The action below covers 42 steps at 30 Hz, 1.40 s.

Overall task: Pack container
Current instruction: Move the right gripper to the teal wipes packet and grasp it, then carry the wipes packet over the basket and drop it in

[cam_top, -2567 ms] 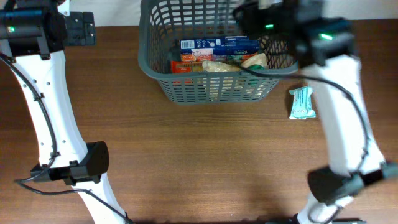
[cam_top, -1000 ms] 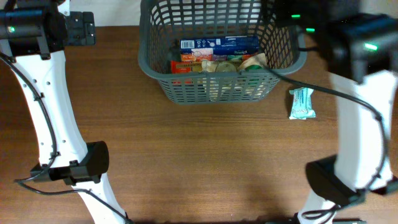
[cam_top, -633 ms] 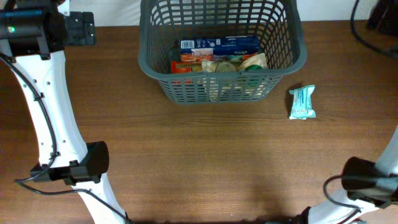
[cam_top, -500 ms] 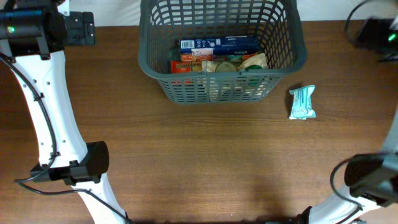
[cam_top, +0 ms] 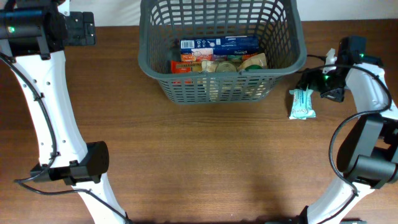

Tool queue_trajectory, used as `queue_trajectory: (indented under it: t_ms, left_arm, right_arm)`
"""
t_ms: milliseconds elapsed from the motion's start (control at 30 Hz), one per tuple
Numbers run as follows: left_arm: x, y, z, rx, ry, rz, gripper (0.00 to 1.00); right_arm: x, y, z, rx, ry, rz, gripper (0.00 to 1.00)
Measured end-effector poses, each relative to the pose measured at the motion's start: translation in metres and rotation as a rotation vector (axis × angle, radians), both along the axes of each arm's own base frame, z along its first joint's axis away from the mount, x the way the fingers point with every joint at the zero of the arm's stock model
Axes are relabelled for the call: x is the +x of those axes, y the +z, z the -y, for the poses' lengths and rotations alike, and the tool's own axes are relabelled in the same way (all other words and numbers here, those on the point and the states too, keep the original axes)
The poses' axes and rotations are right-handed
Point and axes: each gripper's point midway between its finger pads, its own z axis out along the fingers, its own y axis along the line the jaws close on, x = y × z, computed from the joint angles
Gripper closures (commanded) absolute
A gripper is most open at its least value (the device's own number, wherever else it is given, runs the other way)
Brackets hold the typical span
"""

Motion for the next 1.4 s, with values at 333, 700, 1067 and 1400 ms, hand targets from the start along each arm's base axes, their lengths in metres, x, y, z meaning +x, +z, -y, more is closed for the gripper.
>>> queue_trajectory:
  t_ms: [333, 700, 1067, 1400]
  left_arm:
    - [0.000, 0.000, 0.000, 0.000, 0.000, 0.000, 0.01]
    - [0.000, 0.000, 0.000, 0.000, 0.000, 0.000, 0.01]
    - [0.000, 0.000, 0.000, 0.000, 0.000, 0.000, 0.01]
    - [0.000, 0.000, 0.000, 0.000, 0.000, 0.000, 0.01]
  right_arm:
    - [-0.008, -0.047, -0.024, 0.020, 0.048, -0.059, 0.27]
    - [-0.019, -0.059, -0.032, 0.034, 0.052, -0.095, 0.66]
    - [-0.023, 0.041, 0.024, 0.040, -0.095, -0.066, 0.81]
    - [-0.030, 0.329, 0.009, -0.118, -0.055, 0.584, 0.73]
